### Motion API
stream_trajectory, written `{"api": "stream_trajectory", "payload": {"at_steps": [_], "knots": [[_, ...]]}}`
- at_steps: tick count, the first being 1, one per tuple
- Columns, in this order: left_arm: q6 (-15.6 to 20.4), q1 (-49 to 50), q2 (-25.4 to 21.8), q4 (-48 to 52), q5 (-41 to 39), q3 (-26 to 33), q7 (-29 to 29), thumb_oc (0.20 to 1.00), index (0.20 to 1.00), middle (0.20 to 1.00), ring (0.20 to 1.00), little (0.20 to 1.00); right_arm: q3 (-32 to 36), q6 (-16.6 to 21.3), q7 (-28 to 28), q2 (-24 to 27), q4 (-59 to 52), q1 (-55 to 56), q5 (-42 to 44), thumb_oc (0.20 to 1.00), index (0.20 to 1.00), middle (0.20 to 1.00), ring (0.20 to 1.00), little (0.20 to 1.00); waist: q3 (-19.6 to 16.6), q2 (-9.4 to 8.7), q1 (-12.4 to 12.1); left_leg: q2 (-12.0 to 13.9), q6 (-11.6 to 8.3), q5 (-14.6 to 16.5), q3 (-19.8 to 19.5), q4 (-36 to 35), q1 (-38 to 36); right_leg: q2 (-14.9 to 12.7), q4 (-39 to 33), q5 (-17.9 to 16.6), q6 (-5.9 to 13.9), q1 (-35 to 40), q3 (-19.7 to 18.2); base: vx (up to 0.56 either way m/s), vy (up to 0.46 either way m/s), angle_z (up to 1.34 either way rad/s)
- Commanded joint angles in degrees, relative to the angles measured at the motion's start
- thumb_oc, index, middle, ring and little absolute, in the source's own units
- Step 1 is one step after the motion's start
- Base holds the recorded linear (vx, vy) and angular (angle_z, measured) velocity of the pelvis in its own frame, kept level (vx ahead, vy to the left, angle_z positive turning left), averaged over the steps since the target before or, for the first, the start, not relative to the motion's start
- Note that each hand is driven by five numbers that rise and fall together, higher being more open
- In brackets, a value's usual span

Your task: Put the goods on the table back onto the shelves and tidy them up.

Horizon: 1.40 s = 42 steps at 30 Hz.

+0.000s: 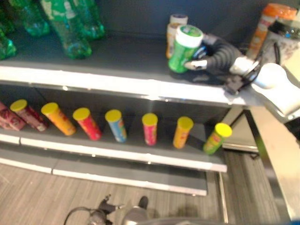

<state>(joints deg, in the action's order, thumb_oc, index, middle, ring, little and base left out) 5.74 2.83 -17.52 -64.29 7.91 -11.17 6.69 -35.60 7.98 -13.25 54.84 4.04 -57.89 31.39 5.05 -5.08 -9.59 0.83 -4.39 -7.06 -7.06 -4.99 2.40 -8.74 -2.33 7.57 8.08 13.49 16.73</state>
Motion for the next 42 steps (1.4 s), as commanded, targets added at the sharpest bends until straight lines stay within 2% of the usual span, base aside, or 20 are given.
{"api": "stream_trajectory", "payload": {"at_steps": [1, 41, 42], "knots": [[0.52, -2.97, -2.53, -2.72, 1.50, -0.57, 0.99, 1.000, 1.000, 1.000, 1.000, 1.000, -2.05, 1.57, 0.14, -1.36, 1.03, -3.39, -0.42, 0.200, 0.200, 0.200, 0.200, 0.200, -2.12, 0.00, -1.21, 5.96, -4.76, 11.38, 6.34, 5.33, -3.73, -4.06, 4.87, -0.24, 4.80, -7.83, -2.07, 0.00, -0.004, -0.08], [0.36, -2.15, -2.03, -3.94, 1.08, -0.89, 0.96, 1.000, 1.000, 1.000, 1.000, 1.000, -5.94, -0.11, 0.30, -4.14, 9.76, -6.07, -4.64, 0.200, 0.200, 0.200, 0.200, 0.200, -1.69, -1.17, -1.80, 5.75, -4.23, 11.64, 7.05, 5.62, -3.14, -4.09, 4.71, -1.21, 5.06, -8.98, -2.99, 0.00, 0.002, -0.01], [0.35, -2.19, -2.07, -3.94, 1.10, -0.92, 1.01, 1.000, 1.000, 1.000, 1.000, 1.000, -5.99, -0.11, 0.35, -4.18, 9.95, -6.07, -4.79, 0.282, 0.282, 0.282, 0.282, 0.282, -1.66, -1.19, -1.77, 5.75, -4.24, 11.69, 7.10, 5.63, -3.25, -4.07, 4.67, -1.22, 5.06, -8.87, -3.06, 0.00, 0.000, 0.00]]}}
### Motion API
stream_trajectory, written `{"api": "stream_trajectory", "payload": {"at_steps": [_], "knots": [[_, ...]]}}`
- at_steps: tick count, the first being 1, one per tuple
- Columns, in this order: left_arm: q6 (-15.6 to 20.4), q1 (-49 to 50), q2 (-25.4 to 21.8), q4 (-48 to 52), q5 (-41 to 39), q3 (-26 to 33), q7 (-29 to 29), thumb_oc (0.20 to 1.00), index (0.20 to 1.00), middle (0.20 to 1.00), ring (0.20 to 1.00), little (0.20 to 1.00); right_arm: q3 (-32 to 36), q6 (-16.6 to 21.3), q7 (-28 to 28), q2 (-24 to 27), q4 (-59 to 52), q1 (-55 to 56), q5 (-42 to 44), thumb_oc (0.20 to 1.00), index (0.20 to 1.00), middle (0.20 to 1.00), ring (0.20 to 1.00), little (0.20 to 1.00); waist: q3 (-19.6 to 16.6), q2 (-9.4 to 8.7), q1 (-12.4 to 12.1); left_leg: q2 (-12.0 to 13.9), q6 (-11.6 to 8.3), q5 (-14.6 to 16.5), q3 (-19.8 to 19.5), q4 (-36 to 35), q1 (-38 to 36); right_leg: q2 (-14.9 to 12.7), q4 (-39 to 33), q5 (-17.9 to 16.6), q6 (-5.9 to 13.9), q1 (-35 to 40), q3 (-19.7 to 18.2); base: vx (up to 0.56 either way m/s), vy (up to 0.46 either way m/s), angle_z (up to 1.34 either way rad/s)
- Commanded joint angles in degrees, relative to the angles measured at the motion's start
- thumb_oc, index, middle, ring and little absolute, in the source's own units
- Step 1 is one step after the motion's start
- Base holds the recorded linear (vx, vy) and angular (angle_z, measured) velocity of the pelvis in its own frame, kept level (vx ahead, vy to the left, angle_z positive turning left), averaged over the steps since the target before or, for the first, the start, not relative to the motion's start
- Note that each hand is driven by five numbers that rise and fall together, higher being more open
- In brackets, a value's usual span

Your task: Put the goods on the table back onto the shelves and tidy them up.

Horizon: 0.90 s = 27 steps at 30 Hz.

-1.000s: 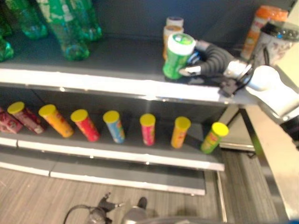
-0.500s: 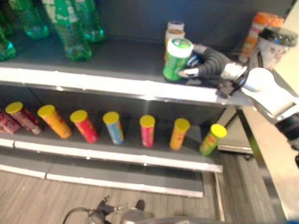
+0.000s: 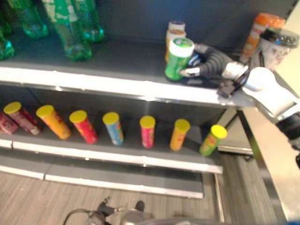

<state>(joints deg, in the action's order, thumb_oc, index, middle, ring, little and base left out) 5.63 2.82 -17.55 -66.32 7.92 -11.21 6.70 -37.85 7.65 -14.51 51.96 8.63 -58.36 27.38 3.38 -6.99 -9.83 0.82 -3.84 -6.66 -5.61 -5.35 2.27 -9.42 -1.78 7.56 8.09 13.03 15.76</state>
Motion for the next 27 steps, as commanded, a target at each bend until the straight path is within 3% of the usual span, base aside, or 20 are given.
{"api": "stream_trajectory", "payload": {"at_steps": [1, 3, 4, 22, 27], "knots": [[0.39, -2.30, -2.07, -2.09, 1.12, -0.90, 1.03, 1.000, 1.000, 1.000, 1.000, 1.000, -3.78, 0.24, 1.68, -1.54, 5.74, -5.54, -1.06, 0.583, 0.583, 0.583, 0.583, 0.583, -0.03, 0.71, -1.43, 5.83, -4.77, 11.29, 5.69, 5.90, -3.23, -3.34, 4.10, -1.17, 5.01, -8.40, -2.11, 0.00, 0.000, 0.00], [0.36, -2.27, -2.08, -2.16, 1.13, -0.88, 1.06, 1.000, 1.000, 1.000, 1.000, 1.000, -3.64, 0.17, 1.63, -1.74, 5.78, -5.42, -1.17, 0.947, 0.947, 0.947, 0.947, 0.947, -0.08, 0.71, -1.37, 5.83, -4.76, 11.32, 5.75, 5.90, -3.26, -3.31, 4.09, -1.15, 4.99, -8.42, -2.14, 0.00, 0.000, 0.00], [0.35, -2.36, -2.03, -2.20, 1.07, -0.83, 1.04, 1.000, 1.000, 1.000, 1.000, 1.000, -3.50, 0.13, 1.66, -1.85, 5.83, -5.38, -1.26, 1.000, 1.000, 1.000, 1.000, 1.000, -0.15, 0.70, -1.28, 5.87, -4.77, 11.34, 5.85, 5.90, -3.36, -3.27, 4.13, -1.12, 4.98, -8.42, -2.17, 0.00, 0.000, 0.00], [-0.01, -2.08, -1.93, -2.95, 1.35, -0.13, 1.27, 1.000, 1.000, 1.000, 1.000, 1.000, -0.93, 0.80, 3.68, -1.30, 4.71, -4.49, -2.21, 1.000, 1.000, 1.000, 1.000, 1.000, -0.24, 0.95, -0.41, 6.24, -4.77, 11.66, 6.59, 5.80, -4.34, -3.13, 4.11, -0.91, 4.97, -7.91, -2.60, 0.00, -0.002, -0.01], [-0.13, -1.67, -1.20, -3.24, 0.90, 1.91, 1.96, 1.000, 1.000, 1.000, 1.000, 1.000, 7.55, 3.33, 8.18, 1.29, -4.77, -0.43, -4.02, 1.000, 1.000, 1.000, 1.000, 1.000, -0.52, 1.39, 1.00, 6.31, -4.44, 11.98, 7.40, 5.78, -4.88, -3.16, 4.04, -1.05, 5.03, -7.98, -3.24, 0.00, 0.003, -0.02]]}}
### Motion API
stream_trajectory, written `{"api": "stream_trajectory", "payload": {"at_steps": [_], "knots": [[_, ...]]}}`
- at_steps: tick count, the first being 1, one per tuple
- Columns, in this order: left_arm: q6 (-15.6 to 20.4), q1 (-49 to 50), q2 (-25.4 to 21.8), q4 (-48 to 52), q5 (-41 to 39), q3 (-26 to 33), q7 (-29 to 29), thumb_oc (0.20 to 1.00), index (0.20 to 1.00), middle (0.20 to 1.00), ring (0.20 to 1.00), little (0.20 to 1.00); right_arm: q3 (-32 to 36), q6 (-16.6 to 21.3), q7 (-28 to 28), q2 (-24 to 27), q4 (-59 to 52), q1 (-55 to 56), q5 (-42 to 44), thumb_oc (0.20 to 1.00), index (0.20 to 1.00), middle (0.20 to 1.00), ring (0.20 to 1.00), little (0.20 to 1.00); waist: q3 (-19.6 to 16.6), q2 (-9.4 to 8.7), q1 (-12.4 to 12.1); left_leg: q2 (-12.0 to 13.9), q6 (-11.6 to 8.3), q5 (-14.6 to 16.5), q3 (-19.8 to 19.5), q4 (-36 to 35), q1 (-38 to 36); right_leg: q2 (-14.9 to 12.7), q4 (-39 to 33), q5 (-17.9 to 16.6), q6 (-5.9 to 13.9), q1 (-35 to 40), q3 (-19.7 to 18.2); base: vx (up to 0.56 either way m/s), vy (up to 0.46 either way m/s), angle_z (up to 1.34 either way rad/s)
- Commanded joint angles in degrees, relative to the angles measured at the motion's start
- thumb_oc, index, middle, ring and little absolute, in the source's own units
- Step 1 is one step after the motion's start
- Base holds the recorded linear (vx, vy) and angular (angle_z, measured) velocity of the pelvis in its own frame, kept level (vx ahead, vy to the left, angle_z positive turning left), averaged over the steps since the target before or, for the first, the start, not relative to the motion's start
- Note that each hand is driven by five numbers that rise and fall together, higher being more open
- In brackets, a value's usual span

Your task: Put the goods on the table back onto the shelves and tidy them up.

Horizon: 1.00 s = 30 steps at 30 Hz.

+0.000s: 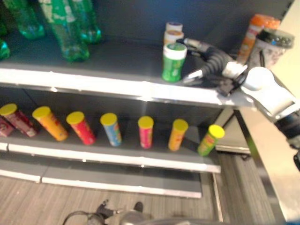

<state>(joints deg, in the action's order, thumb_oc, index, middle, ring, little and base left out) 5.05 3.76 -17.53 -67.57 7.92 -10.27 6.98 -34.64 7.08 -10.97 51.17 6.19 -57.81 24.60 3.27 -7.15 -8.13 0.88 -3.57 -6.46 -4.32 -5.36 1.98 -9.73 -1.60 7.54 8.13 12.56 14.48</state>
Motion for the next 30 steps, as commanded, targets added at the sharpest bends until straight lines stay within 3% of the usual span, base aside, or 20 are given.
{"api": "stream_trajectory", "payload": {"at_steps": [1, 6, 11, 17, 24, 30], "knots": [[0.29, -2.60, -0.52, -2.07, 1.04, 1.77, 1.90, 1.000, 1.000, 1.000, 1.000, 1.000, 9.83, 5.21, 6.53, 1.71, -7.14, 2.63, -2.00, 1.000, 1.000, 1.000, 1.000, 1.000, -0.47, 1.96, 0.17, 6.26, -4.50, 12.01, 6.43, 5.75, -4.89, -2.87, 3.96, -0.97, 4.97, -7.66, -2.31, 0.01, 0.004, -0.05], [0.16, -3.18, 0.08, -2.44, 2.28, 3.70, 2.51, 1.000, 1.000, 1.000, 1.000, 1.000, 19.27, 7.40, 7.89, 1.37, -18.68, 10.08, -5.26, 1.000, 1.000, 1.000, 1.000, 1.000, -1.05, 2.44, 1.93, 6.40, -4.26, 12.59, 7.60, 5.71, -5.83, -2.78, 4.02, -0.78, 4.86, -7.87, -3.40, 0.00, -0.005, -0.07], [0.74, -6.54, -0.40, 1.33, 1.35, 3.11, 2.04, 1.000, 1.000, 1.000, 1.000, 1.000, 20.11, 8.44, 7.64, 1.43, -23.91, 9.74, -6.21, 1.000, 1.000, 1.000, 1.000, 1.000, -1.85, 3.02, 3.78, 6.70, -4.15, 13.01, 8.99, 5.53, -7.04, -2.57, 3.96, -0.67, 4.68, -8.07, -4.75, 0.00, 0.004, -0.18], [1.11, -6.82, -0.24, 3.22, 1.92, 2.32, 1.30, 1.000, 1.000, 1.000, 1.000, 1.000, 21.43, 9.44, 7.55, 5.04, -29.16, 11.78, -10.01, 1.000, 1.000, 1.000, 1.000, 1.000, -2.33, 3.55, 5.78, 7.06, -4.26, 13.16, 10.42, 5.32, -8.09, -2.07, 3.91, -0.78, 4.57, -8.40, -6.25, -0.02, -0.001, -0.21], [2.22, -6.80, 0.29, 4.92, 4.10, 1.07, 0.14, 1.000, 1.000, 1.000, 1.000, 1.000, 29.08, 10.34, 3.73, 8.50, -36.20, 23.64, -6.27, 1.000, 1.000, 1.000, 1.000, 1.000, -2.28, 4.01, 8.52, 7.44, -4.15, 13.06, 12.29, 4.81, -8.71, -1.40, 4.07, -1.14, 4.74, -9.84, -8.22, -0.04, 0.001, -0.17], [2.36, -4.08, 0.06, 6.46, 5.17, 2.82, -0.67, 1.000, 1.000, 1.000, 1.000, 1.000, 34.18, 7.52, -0.51, 6.30, -36.51, 37.79, -1.08, 1.000, 1.000, 1.000, 1.000, 1.000, -1.35, 4.70, 10.51, 7.33, -3.61, 13.12, 14.31, 4.74, -8.64, -0.84, 4.72, -1.77, 4.88, -12.68, -11.65, -0.07, 0.009, -0.27]]}}
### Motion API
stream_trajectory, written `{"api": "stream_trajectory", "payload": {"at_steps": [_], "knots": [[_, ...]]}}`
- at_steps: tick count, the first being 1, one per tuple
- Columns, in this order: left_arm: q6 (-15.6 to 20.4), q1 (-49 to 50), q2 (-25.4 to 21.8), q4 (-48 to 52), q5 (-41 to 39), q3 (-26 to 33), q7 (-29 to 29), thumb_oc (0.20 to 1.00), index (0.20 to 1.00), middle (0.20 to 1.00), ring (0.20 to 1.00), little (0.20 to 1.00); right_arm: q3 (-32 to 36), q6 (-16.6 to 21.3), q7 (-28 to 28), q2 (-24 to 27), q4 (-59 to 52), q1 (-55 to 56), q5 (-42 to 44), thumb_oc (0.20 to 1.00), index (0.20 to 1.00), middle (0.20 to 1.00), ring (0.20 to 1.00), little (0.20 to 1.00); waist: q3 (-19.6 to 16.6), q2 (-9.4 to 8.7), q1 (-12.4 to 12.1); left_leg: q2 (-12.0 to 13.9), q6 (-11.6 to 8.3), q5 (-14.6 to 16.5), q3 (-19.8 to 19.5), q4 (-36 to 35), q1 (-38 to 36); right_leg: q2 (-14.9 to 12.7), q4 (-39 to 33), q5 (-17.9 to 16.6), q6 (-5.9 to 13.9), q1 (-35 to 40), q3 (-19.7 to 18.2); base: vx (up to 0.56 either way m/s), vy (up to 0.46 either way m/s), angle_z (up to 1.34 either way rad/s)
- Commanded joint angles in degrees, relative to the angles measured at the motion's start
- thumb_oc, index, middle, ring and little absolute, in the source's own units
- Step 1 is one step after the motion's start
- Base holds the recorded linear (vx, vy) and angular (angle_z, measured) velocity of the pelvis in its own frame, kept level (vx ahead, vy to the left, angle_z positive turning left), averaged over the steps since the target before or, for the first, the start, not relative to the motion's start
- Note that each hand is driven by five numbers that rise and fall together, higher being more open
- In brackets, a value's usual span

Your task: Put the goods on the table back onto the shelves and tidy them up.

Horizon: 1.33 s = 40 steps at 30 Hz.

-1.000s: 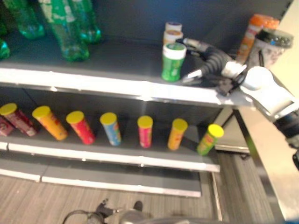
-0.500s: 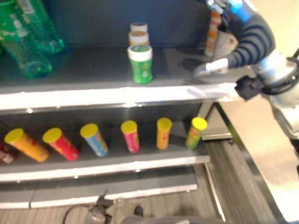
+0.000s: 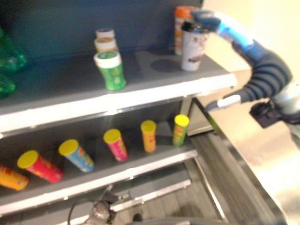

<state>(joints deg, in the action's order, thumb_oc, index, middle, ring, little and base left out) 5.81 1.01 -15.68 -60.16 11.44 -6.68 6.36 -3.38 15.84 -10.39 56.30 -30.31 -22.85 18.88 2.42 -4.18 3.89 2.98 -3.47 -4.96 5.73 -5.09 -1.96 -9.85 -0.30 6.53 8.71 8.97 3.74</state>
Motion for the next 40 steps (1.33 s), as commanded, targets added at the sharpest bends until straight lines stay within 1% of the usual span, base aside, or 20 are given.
{"api": "stream_trajectory", "payload": {"at_steps": [1, 3, 4, 5, 7, 8, 10, 17, 18, 20, 22, 23, 24, 27, 28, 29, 34, 36, 38, 40], "knots": [[1.59, -1.29, -1.86, -0.92, 1.64, -0.92, -0.05, 1.000, 1.000, 1.000, 1.000, 1.000, 3.28, -1.29, -1.14, 1.13, -0.19, 3.24, 4.69, 1.000, 1.000, 1.000, 1.000, 1.000, -0.57, 1.67, -1.69, 5.23, -3.71, 11.65, 4.31, 4.48, -4.71, -0.72, 3.45, -0.74, 4.29, -9.10, -0.95, -0.05, 0.002, -0.33], [1.58, -0.13, -1.83, -0.43, 1.82, -0.04, -0.58, 1.000, 1.000, 1.000, 1.000, 1.000, 6.38, -3.91, -5.21, -5.57, 0.66, 14.18, 11.36, 1.000, 1.000, 1.000, 1.000, 1.000, 0.01, 2.11, -1.14, 5.22, -3.44, 11.72, 4.78, 4.84, -4.59, -0.56, 3.77, -0.67, 4.18, -9.68, -1.70, -0.06, 0.000, -0.24], [1.52, 0.19, -1.41, 0.43, 1.92, 0.29, -1.00, 1.000, 1.000, 1.000, 1.000, 1.000, 5.17, -6.00, -8.15, -12.53, 3.16, 21.29, 16.65, 1.000, 1.000, 1.000, 1.000, 1.000, 0.52, 2.32, -0.78, 5.15, -3.33, 11.59, 4.95, 4.80, -4.52, -0.59, 3.76, -0.78, 4.12, -9.96, -2.01, -0.04, 0.002, -0.17], [1.51, 0.25, -1.46, 0.46, 1.92, 0.23, -1.01, 1.000, 1.000, 1.000, 1.000, 1.000, 5.25, -6.02, -8.18, -12.58, 3.10, 21.43, 16.65, 1.000, 1.000, 1.000, 1.000, 1.000, 0.44, 2.29, -0.83, 5.14, -3.33, 11.60, 4.95, 4.80, -4.48, -0.60, 3.77, -0.77, 4.12, -9.99, -2.02, -0.05, -0.003, -0.12], [1.42, 0.21, -1.28, 2.05, 1.36, 1.29, -1.59, 1.000, 1.000, 1.000, 1.000, 1.000, 3.28, -8.29, -10.74, -16.61, 6.68, 29.89, 13.78, 1.000, 1.000, 1.000, 1.000, 1.000, 1.37, 2.45, -0.26, 5.12, -3.39, 11.36, 4.74, 4.90, -4.15, -0.83, 3.93, -0.71, 4.14, -10.24, -1.80, -0.04, -0.013, -0.07], [1.41, 0.22, -1.30, 2.06, 1.36, 1.27, -1.60, 1.000, 1.000, 1.000, 1.000, 1.000, 3.30, -8.29, -10.74, -16.64, 6.67, 29.91, 13.77, 1.000, 1.000, 1.000, 1.000, 1.000, 1.21, 2.42, -0.26, 5.08, -3.38, 11.25, 4.73, 4.86, -3.95, -0.86, 3.86, -0.82, 4.14, -10.41, -1.80, -0.04, -0.015, -0.03], [1.69, -0.51, -1.63, 2.63, 0.76, 1.44, -2.26, 1.000, 1.000, 1.000, 1.000, 1.000, 0.71, -8.31, -11.12, -13.23, 9.48, 30.54, 4.69, 1.000, 1.000, 1.000, 1.000, 1.000, 2.14, 2.56, 0.01, 4.97, -3.42, 10.94, 4.50, 4.97, -3.24, -1.09, 3.98, -1.06, 4.27, -11.00, -1.85, -0.06, -0.009, -0.03], [1.80, -0.60, -2.59, 3.29, 0.50, -0.03, -3.57, 1.000, 1.000, 1.000, 1.000, 1.000, -2.23, -10.31, -13.11, -12.81, 14.55, 32.12, 5.23, 1.000, 1.000, 1.000, 1.000, 1.000, 2.82, 2.59, -0.41, 4.62, -3.43, 10.63, 3.64, 5.27, -2.07, -1.76, 3.82, -1.46, 4.47, -11.20, -1.11, -0.01, -0.001, 0.00], [1.73, -0.54, -2.74, 3.46, 0.04, -0.26, -3.52, 1.000, 1.000, 1.000, 1.000, 1.000, -3.08, -11.08, -13.03, -15.20, 18.51, 33.41, 5.71, 1.000, 1.000, 1.000, 1.000, 1.000, 2.92, 2.66, -0.67, 4.48, -3.38, 10.58, 3.31, 5.42, -1.81, -1.97, 3.81, -1.52, 4.53, -11.08, -0.91, 0.01, 0.005, 0.11], [1.56, -0.23, -2.59, 4.06, -1.00, -0.34, -3.42, 1.000, 1.000, 1.000, 1.000, 1.000, -4.26, -11.09, -11.34, -18.47, 24.65, 33.84, 4.08, 1.000, 1.000, 1.000, 1.000, 1.000, 3.14, 2.55, -0.83, 4.31, -3.35, 10.51, 2.90, 5.53, -1.48, -2.20, 3.79, -1.58, 4.60, -10.99, -0.57, 0.01, 0.004, 0.19], [1.26, -0.08, -2.12, 4.35, -2.49, -0.08, -3.42, 1.000, 1.000, 1.000, 1.000, 1.000, -5.06, -10.34, -7.81, -21.30, 32.24, 33.77, -2.22, 1.000, 1.000, 1.000, 1.000, 1.000, 3.37, 2.52, -1.11, 4.14, -3.27, 10.51, 2.60, 5.66, -1.23, -2.37, 3.78, -1.65, 4.68, -10.89, -0.22, 0.01, 0.002, 0.09], [1.26, -0.08, -2.16, 4.35, -2.50, -0.07, -3.43, 1.000, 1.000, 1.000, 1.000, 1.000, -5.14, -10.25, -7.78, -21.36, 32.37, 33.68, -2.27, 1.000, 1.000, 1.000, 1.000, 1.000, 3.37, 2.48, -1.07, 4.14, -3.27, 10.53, 2.57, 5.69, -1.21, -2.38, 3.79, -1.64, 4.69, -10.88, -0.19, 0.01, -0.002, 0.07], [0.93, -0.13, -1.54, 4.22, -4.37, 0.06, -3.15, 1.000, 1.000, 1.000, 1.000, 1.000, -6.29, -9.68, -3.24, -23.82, 40.88, 32.33, -9.82, 1.000, 1.000, 1.000, 1.000, 1.000, 3.46, 2.44, -1.38, 4.06, -3.16, 10.60, 2.24, 5.83, -1.04, -2.50, 3.86, -1.69, 4.72, -10.88, -0.14, 0.01, -0.009, 0.10], [0.72, -0.20, -0.51, 4.24, -8.43, 0.00, -2.58, 1.000, 1.000, 1.000, 1.000, 1.000, -6.43, -10.57, 2.34, -28.35, 53.02, 30.64, -15.65, 1.000, 1.000, 1.000, 1.000, 1.000, 3.74, 2.27, -1.77, 3.83, -2.95, 10.71, 1.76, 6.27, -0.51, -2.72, 4.02, -1.72, 4.70, -10.86, 0.20, 0.01, -0.010, 0.14], [0.71, 0.10, -0.18, 4.66, -10.47, -0.03, -2.75, 1.000, 1.000, 1.000, 1.000, 1.000, -5.91, -11.33, 3.46, -30.22, 57.94, 30.46, -15.55, 1.000, 1.000, 1.000, 1.000, 1.000, 3.81, 2.22, -1.95, 3.73, -2.86, 10.78, 1.52, 6.36, -0.39, -2.74, 4.07, -1.68, 4.65, -10.85, 0.29, 0.02, -0.009, 0.14], [0.70, 0.09, -0.21, 4.67, -10.49, -0.02, -2.76, 1.000, 1.000, 1.000, 1.000, 1.000, -5.95, -11.26, 3.49, -30.27, 58.06, 30.39, -15.56, 1.000, 1.000, 1.000, 1.000, 1.000, 3.84, 2.19, -1.93, 3.73, -2.86, 10.81, 1.49, 6.39, -0.39, -2.74, 4.08, -1.66, 4.65, -10.83, 0.31, 0.02, -0.011, 0.11], [0.54, -0.28, 0.84, 1.96, -13.60, -0.06, -2.73, 1.000, 1.000, 1.000, 1.000, 1.000, -3.21, -12.91, 8.62, -37.44, 78.56, 28.34, -13.84, 1.000, 1.000, 1.000, 1.000, 1.000, 3.85, 2.19, -2.37, 3.38, -2.50, 11.22, 1.20, 6.52, -0.61, -2.83, 3.96, -1.42, 4.56, -10.16, 0.95, 0.04, -0.010, 0.06], [0.50, -0.52, 1.05, 1.40, -13.83, -0.26, -2.69, 1.000, 1.000, 1.000, 1.000, 1.000, -2.55, -13.03, 9.15, -38.39, 81.75, 28.02, -12.92, 1.000, 1.000, 1.000, 1.000, 1.000, 3.84, 2.20, -2.35, 3.34, -2.45, 11.33, 1.18, 6.52, -0.71, -2.83, 3.92, -1.32, 4.52, -10.01, 1.04, 0.04, -0.007, 0.09], [0.49, -1.01, 1.56, 0.43, -14.44, -0.61, -2.51, 1.000, 1.000, 1.000, 1.000, 1.000, 0.48, -13.14, 10.63, -40.31, 89.64, 27.25, -9.24, 1.000, 1.000, 1.000, 1.000, 1.000, 3.77, 2.29, -2.25, 3.28, -2.36, 11.65, 1.21, 6.72, -0.97, -2.78, 3.92, -1.13, 4.46, -9.70, 1.26, 0.04, -0.003, 0.07], [0.61, -1.13, 1.65, 0.69, -15.35, -0.65, -2.96, 1.000, 1.000, 1.000, 1.000, 1.000, 1.44, -13.28, 10.93, -40.70, 91.82, 27.15, -8.20, 1.000, 1.000, 1.000, 1.000, 1.000, 3.75, 2.33, -2.24, 3.31, -2.38, 11.74, 1.18, 6.77, -1.00, -2.78, 3.80, -1.10, 4.44, -9.56, 1.32, 0.01, -0.003, 0.02]]}}
